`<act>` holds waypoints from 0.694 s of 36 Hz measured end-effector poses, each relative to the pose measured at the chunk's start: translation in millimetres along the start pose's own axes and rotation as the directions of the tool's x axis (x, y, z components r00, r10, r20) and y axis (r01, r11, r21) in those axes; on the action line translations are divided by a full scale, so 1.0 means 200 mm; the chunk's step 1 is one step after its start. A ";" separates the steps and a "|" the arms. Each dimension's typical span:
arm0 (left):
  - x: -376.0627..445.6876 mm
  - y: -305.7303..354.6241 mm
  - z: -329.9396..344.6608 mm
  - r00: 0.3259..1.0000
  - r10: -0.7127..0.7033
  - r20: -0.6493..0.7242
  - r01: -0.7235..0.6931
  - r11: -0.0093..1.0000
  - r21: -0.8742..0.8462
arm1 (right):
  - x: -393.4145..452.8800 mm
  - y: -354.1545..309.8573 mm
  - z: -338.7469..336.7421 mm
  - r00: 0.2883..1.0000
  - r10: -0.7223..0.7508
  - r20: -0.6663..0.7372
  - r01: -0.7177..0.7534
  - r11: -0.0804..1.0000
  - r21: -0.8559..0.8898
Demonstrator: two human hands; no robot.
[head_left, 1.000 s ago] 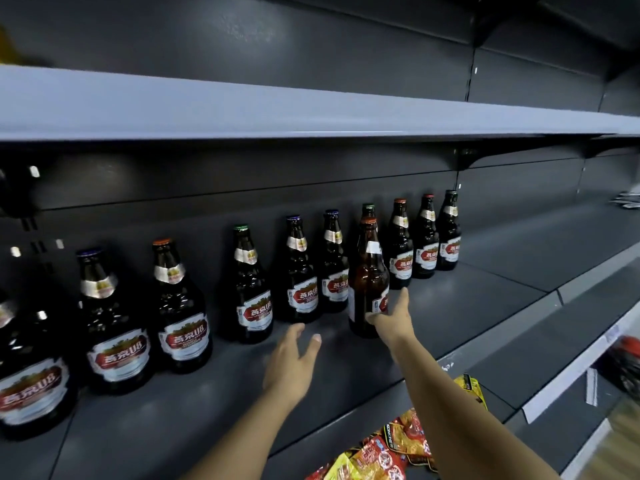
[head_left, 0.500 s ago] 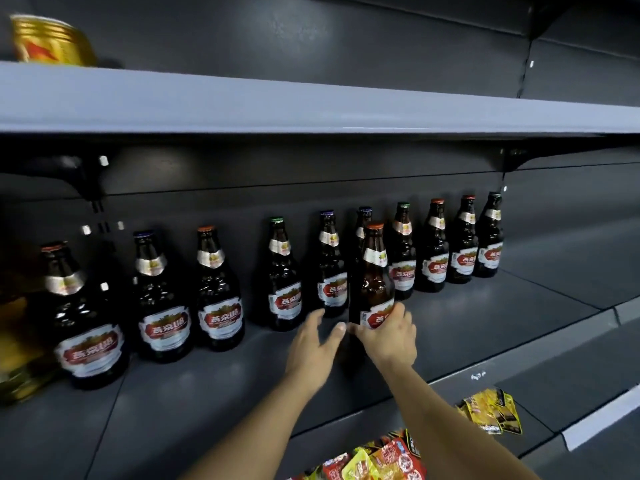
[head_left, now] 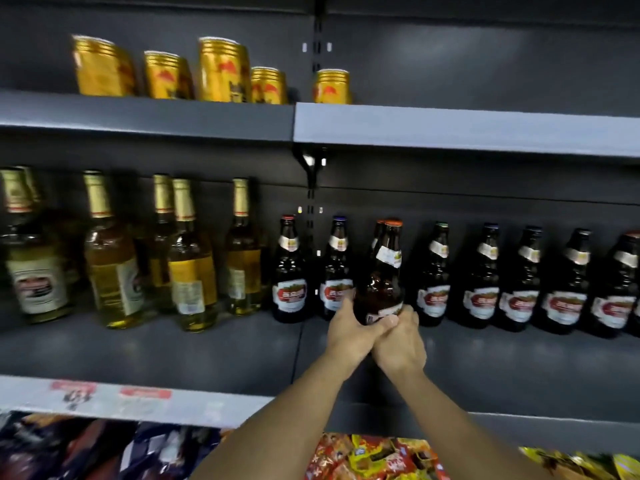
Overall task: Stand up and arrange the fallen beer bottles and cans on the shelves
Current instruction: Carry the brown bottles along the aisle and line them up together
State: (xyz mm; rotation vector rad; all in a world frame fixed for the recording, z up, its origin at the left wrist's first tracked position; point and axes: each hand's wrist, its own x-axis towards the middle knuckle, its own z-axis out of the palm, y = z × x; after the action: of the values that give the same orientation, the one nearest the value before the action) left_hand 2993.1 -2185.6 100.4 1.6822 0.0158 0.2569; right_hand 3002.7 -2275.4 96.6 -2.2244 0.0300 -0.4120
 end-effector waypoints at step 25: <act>0.20 -0.31 -0.84 0.995 -0.057 0.079 0.055 0.998 0.024 | -0.23 -0.48 0.67 0.995 0.094 0.020 -0.092 0.990 -0.108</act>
State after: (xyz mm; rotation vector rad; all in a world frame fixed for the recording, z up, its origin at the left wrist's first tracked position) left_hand 3010.5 -2006.4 63.9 1.7097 0.0065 0.1479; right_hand 2988.9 -2105.9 77.7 -2.3232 0.1453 -0.3386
